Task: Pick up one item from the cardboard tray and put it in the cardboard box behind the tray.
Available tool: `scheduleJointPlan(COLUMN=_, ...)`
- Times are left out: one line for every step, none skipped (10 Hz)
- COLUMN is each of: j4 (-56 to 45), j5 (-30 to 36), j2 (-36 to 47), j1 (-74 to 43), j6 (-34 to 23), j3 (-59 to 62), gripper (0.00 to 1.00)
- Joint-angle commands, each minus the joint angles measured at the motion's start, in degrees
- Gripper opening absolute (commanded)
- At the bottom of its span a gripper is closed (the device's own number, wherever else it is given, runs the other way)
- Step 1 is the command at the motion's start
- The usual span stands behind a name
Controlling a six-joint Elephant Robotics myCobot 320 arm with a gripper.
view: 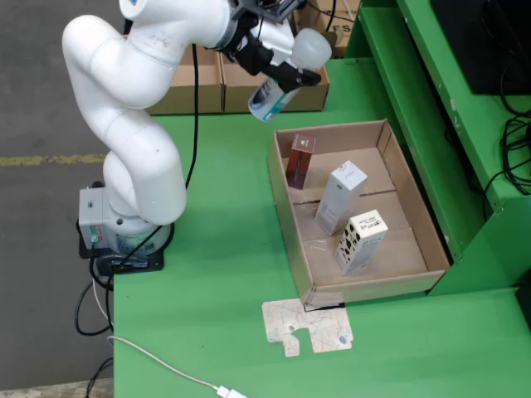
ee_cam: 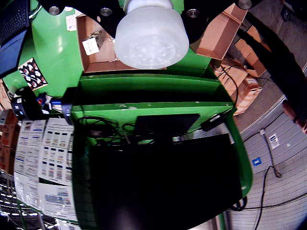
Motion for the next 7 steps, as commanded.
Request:
scheduleJointPlan(j4=2.54, j5=3.69, j2=0.92, j1=4.63, j6=2.03, j3=0.79, gripper=0.0)
scheduleJointPlan(j4=3.1, j5=5.66, j2=1.08, j1=4.98, j6=2.67, j3=0.79, gripper=0.0)
scheduleJointPlan(j4=3.22, j5=7.55, j2=1.19, j1=4.5, j6=3.0, j3=0.79, gripper=0.0)
scheduleJointPlan(j4=3.13, j5=8.16, j2=1.19, j1=3.92, j6=2.93, j3=0.79, gripper=0.0)
scheduleJointPlan(j4=3.11, j5=9.81, j2=1.28, j1=3.78, j6=3.42, j3=0.79, gripper=0.0)
scheduleJointPlan(j4=3.11, j5=9.81, j2=1.28, j1=3.79, j6=3.42, j3=0.79, gripper=0.0)
scheduleJointPlan(j4=2.33, j5=10.86, j2=1.62, j1=6.19, j6=5.69, j3=0.79, gripper=0.0)
